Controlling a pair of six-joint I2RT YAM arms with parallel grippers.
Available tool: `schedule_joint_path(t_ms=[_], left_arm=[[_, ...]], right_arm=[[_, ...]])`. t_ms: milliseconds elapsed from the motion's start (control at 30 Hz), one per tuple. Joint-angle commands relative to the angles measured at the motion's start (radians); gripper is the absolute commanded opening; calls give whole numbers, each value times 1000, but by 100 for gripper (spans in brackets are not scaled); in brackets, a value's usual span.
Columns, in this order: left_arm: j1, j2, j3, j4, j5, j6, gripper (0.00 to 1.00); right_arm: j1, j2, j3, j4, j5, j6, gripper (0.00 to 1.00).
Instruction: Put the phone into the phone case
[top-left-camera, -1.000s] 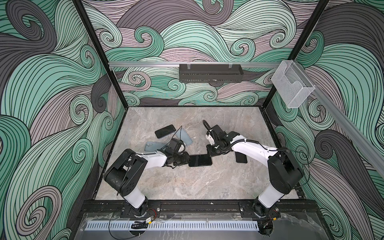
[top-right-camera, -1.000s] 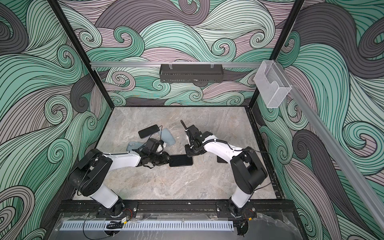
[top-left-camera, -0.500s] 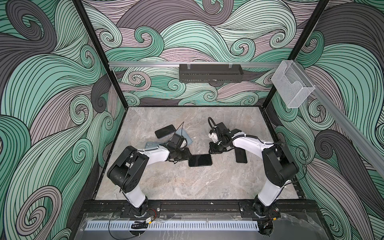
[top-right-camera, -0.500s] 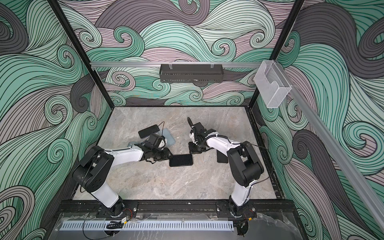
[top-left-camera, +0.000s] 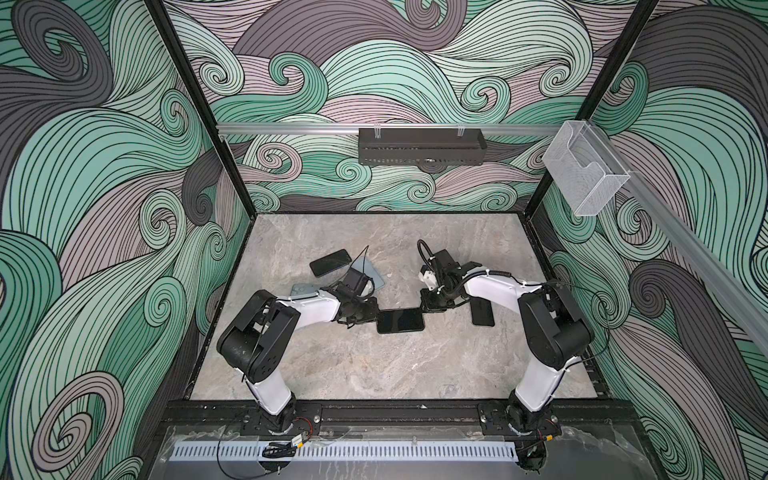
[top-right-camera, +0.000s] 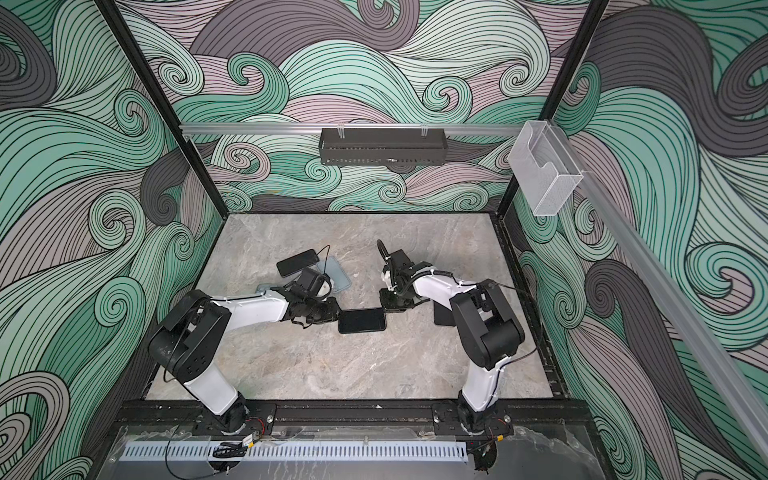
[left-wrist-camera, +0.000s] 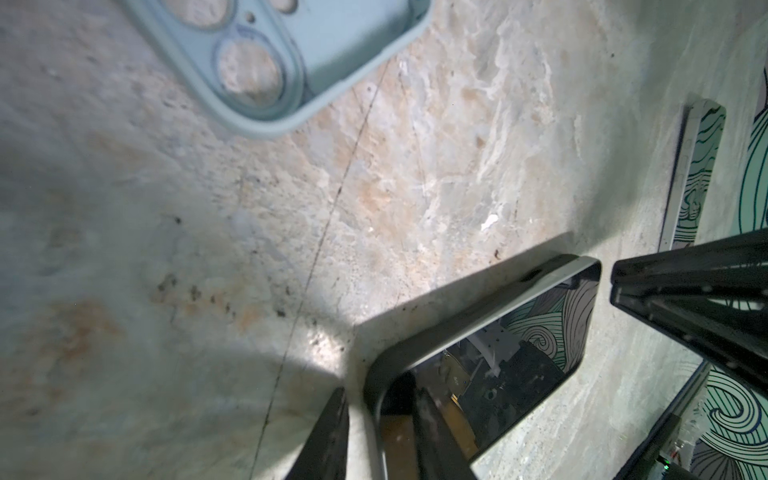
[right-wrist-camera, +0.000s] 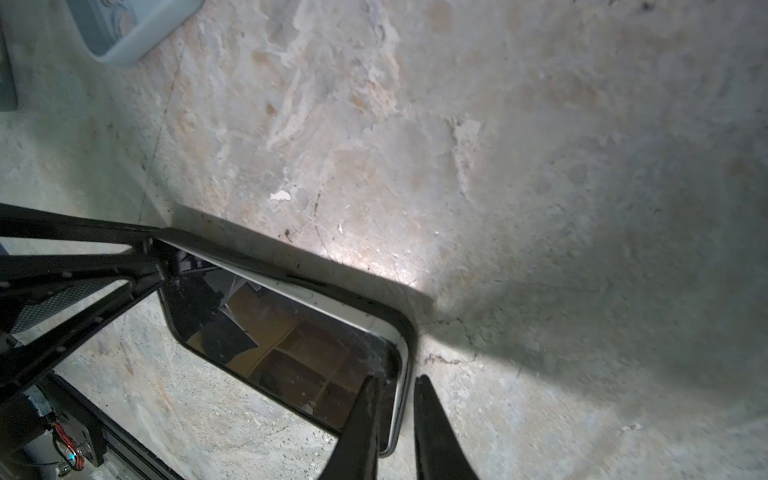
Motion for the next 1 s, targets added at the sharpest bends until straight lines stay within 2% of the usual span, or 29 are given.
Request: schedule_joint_path(t_ms=[0,467,633,967], left_arm=[[0,-8,23,-39,1,4,30],[0,18,32,-16,31,-4,26],[0,25,38,-15,37,-2,24],[0,30,40,-10,41,1,24]], right_arm=[[-4,23,-10,7,-27,-12,18],[-5,53,-40,53,-93,3,14],[-3,72,-43,36,-69,0,10],[31,128,-15,-1,-46,-6,11]])
